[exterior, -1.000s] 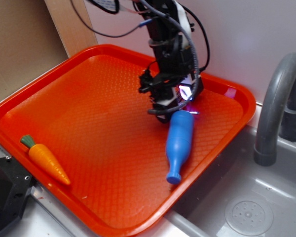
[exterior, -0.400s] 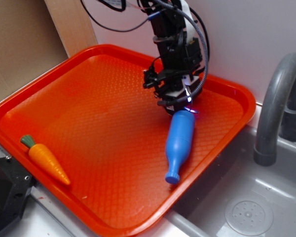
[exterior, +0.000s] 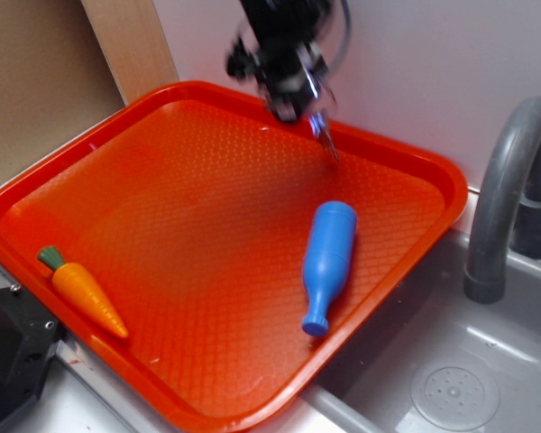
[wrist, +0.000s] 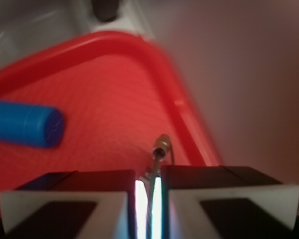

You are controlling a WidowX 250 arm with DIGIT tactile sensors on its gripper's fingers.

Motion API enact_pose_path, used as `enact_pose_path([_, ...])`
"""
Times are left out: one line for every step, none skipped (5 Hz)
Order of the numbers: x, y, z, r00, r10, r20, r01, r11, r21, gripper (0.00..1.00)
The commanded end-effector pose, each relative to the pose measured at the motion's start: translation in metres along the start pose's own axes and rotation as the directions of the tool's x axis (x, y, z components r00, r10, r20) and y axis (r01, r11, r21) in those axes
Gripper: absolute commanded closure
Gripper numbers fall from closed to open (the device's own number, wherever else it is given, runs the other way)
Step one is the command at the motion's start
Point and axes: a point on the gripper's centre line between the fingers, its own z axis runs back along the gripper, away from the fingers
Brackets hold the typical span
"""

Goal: Grab the silver keys.

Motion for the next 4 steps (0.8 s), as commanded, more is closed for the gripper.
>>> enact_pose_path([-0.030,-0.046,0.096,0.882,0.470,-0.024,-0.464,0.877,0.126,1.00])
enact_pose_path([-0.050,-0.055,0.119,0.722,0.683,-0.111,-0.674,0.730,0.113,1.00])
enact_pose_path([-0.042,-0.061,0.117,0.527,0.845,-0.090,-0.835,0.535,0.129,1.00])
enact_pose_path([-0.040,-0.063,0.120,0.405,0.910,-0.084,-0.889,0.414,0.196,1.00])
